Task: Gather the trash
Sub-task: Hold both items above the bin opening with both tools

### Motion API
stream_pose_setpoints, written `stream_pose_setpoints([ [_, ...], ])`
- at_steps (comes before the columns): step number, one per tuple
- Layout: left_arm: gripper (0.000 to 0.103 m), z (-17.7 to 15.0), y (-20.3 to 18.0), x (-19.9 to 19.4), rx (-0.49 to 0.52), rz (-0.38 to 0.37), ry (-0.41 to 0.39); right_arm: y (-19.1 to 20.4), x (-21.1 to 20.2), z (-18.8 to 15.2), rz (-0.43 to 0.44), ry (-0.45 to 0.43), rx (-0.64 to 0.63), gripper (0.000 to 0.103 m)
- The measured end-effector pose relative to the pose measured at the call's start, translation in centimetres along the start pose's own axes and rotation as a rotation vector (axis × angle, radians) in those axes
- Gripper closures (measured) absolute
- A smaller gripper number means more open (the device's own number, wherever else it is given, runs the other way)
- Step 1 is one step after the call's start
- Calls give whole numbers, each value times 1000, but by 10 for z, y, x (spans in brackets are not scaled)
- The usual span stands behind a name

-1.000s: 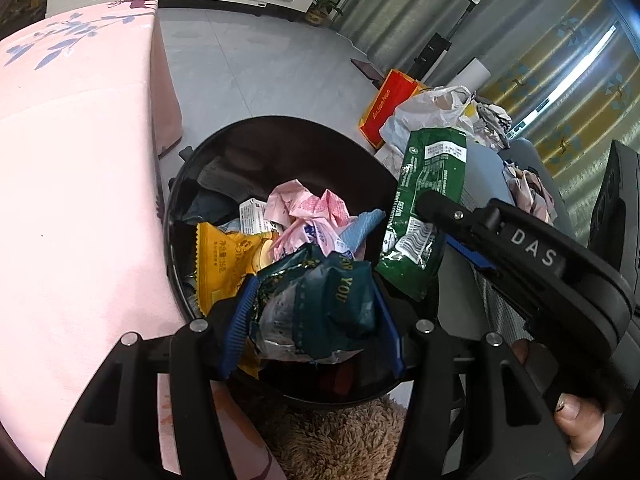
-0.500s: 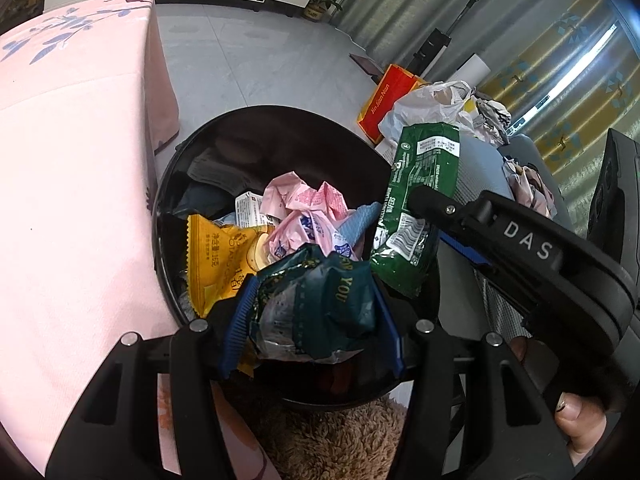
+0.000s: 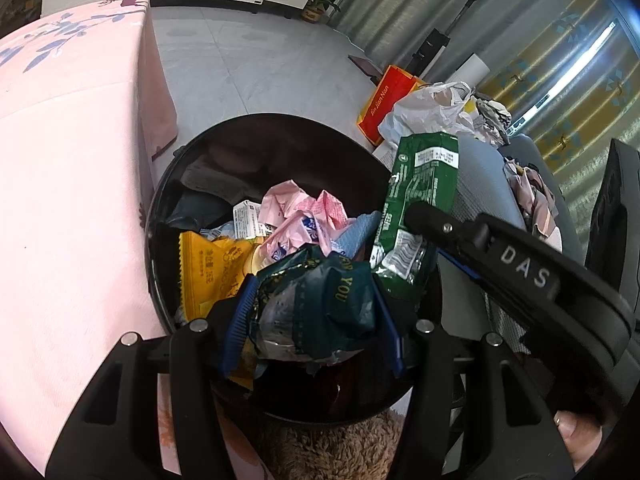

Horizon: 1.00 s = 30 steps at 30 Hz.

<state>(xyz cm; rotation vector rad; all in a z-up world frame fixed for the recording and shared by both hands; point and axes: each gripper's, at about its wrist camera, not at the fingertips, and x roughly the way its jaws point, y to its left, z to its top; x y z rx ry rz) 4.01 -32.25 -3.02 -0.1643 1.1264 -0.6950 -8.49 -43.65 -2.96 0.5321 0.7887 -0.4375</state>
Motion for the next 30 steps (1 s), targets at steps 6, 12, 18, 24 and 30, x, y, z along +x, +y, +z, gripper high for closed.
stream_pose_setpoints([
  [6, 47, 0, 0, 3, 10, 13, 0, -1, 2, 1, -3, 11, 1, 70],
  [12, 47, 0, -2, 3, 16, 19, -1, -1, 4, 2, -3, 18, -2, 70],
  [18, 47, 0, -4, 4, 26, 29, 1, -1, 5, 1, -8, 25, -8, 70],
  [24, 46, 0, -6, 5, 29, 33, 2, 1, 7, 0, -15, 33, -13, 70],
  [30, 46, 0, -8, 7, 34, 35, 1, 1, 9, -1, -13, 39, -11, 70],
])
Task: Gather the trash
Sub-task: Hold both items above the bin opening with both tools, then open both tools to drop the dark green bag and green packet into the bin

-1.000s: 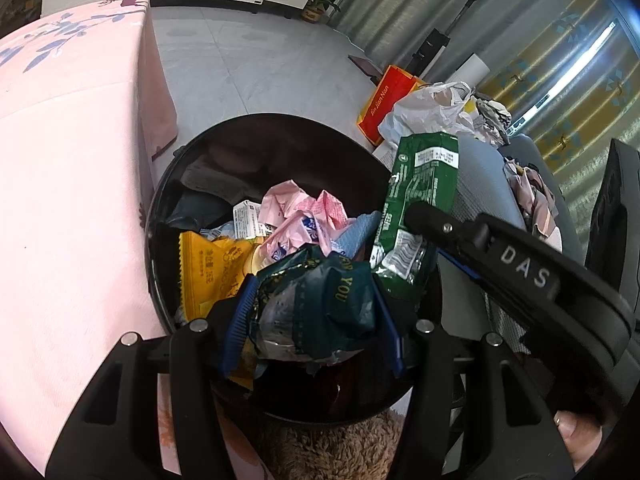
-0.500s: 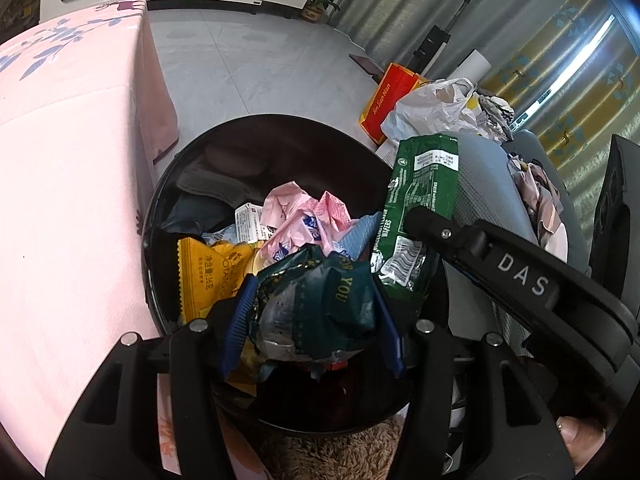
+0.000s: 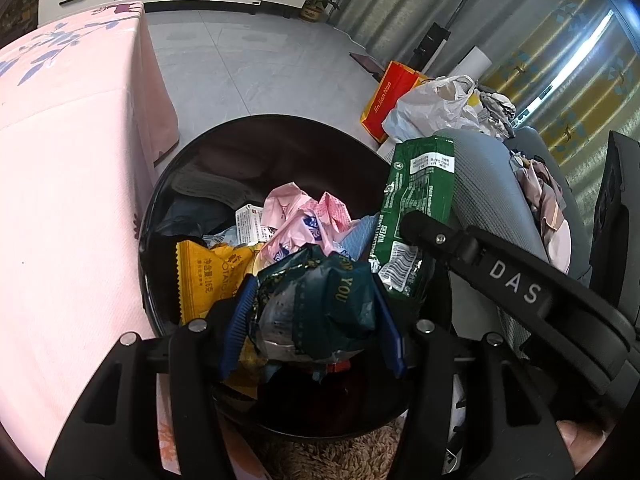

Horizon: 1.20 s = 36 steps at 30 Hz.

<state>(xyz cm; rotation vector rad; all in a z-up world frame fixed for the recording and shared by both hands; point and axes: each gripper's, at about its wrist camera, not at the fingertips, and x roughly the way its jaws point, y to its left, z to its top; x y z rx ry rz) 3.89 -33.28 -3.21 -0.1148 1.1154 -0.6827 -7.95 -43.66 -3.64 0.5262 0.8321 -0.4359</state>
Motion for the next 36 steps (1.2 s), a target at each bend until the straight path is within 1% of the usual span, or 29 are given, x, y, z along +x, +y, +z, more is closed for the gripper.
stream_pose_setpoints([
  [32, 46, 3, -5, 9, 10, 20, 5, 0, 11, -1, -21, 44, -8, 69],
  [34, 45, 3, -5, 9, 11, 20, 6, -1, 10, -2, -24, 43, -5, 67],
  [36, 42, 3, -6, 10, 9, 24, 5, -3, 9, -2, -26, 38, 5, 59],
])
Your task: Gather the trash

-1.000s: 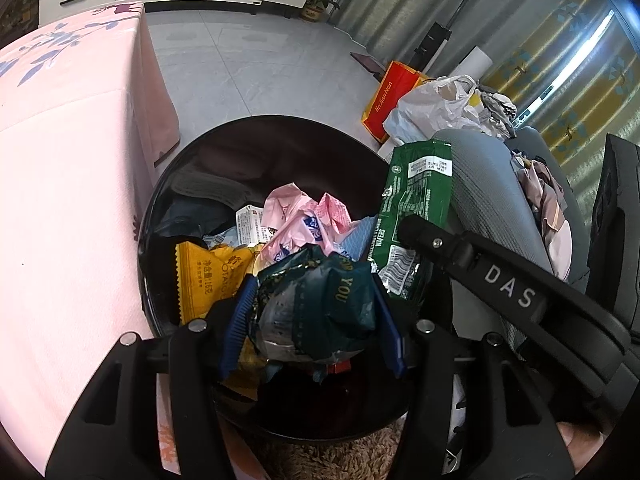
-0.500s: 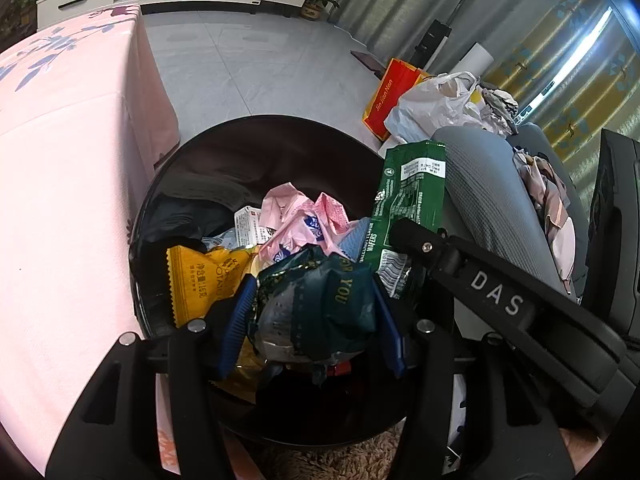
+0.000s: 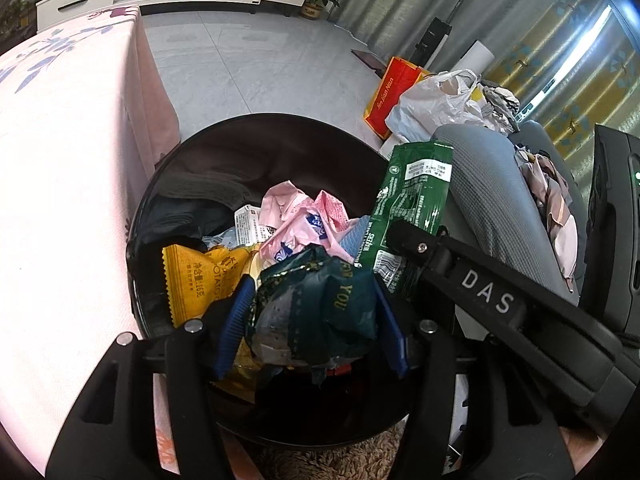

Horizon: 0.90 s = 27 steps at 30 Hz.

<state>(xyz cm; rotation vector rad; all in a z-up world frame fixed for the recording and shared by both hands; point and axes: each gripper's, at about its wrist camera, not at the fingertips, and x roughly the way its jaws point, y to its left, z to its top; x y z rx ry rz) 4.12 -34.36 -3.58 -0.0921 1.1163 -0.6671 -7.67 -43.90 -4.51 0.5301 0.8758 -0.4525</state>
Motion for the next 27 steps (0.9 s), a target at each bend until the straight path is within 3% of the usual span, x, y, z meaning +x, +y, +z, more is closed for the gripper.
stream_pose_setpoints([
  [3, 40, -1, -2, -2, 15, 8, -10, -4, -6, 1, 12, -12, 15, 51],
  [7, 23, -2, -7, -15, 36, 24, -56, -10, -22, 1, 56, -56, 48, 34],
  [9, 16, -3, -9, -25, 54, 39, -84, -15, -34, 1, 81, -91, 69, 21],
  [14, 4, -4, -13, -56, 79, 63, -147, -24, -58, 2, 92, -172, 105, 7],
  [22, 3, -6, -23, -108, 119, 70, -223, -37, -81, 5, 45, -243, 127, 3],
  [27, 3, -12, -33, -137, 158, 117, -310, -37, -91, 3, 41, -277, 116, 3],
])
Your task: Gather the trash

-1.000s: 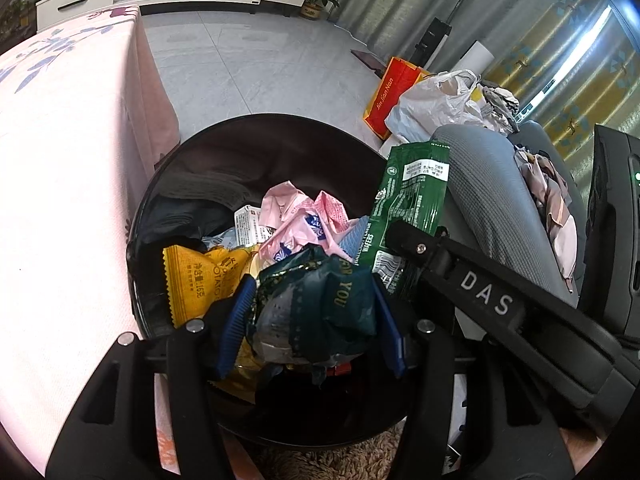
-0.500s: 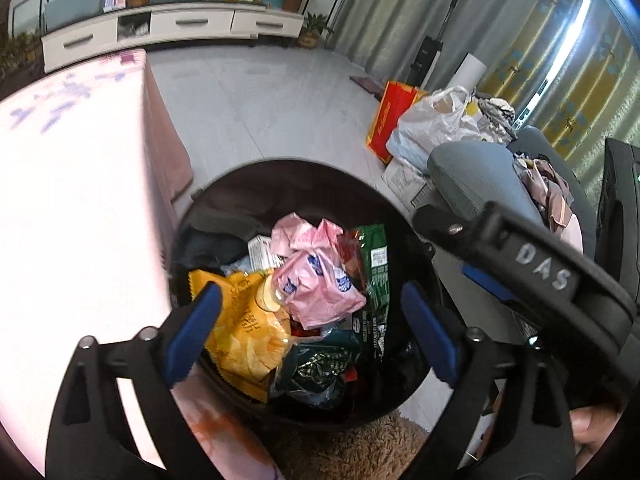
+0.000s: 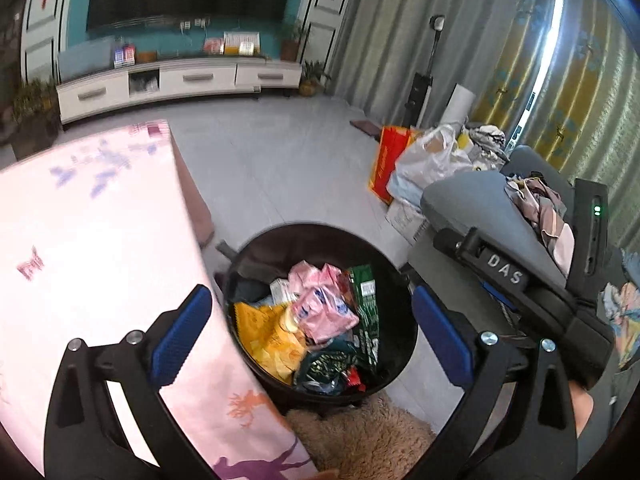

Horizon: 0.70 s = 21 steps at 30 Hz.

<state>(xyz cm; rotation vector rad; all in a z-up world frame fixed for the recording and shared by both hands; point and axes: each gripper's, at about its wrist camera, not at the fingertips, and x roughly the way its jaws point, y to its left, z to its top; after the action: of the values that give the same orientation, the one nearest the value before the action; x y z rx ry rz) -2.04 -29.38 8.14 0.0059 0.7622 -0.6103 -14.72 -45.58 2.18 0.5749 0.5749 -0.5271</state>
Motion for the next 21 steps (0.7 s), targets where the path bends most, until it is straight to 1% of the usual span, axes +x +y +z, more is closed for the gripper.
stream_pose_setpoints([
  [1, 3, 1, -1, -4, 10, 11, -14, 1, 0, 0, -1, 0, -6, 3],
  [3, 3, 1, -2, -12, 14, 58, -42, 3, 2, -1, -7, 8, -22, 3],
  [5, 3, 1, -2, -16, 16, 78, -53, 5, 3, -1, -16, 13, -34, 3],
  [11, 3, -1, 2, -15, -15, 65, -34, 7, 4, -2, -25, 15, -47, 3],
  [21, 3, -8, 4, -9, -33, 41, -6, 11, 9, -4, -42, 28, -72, 3],
])
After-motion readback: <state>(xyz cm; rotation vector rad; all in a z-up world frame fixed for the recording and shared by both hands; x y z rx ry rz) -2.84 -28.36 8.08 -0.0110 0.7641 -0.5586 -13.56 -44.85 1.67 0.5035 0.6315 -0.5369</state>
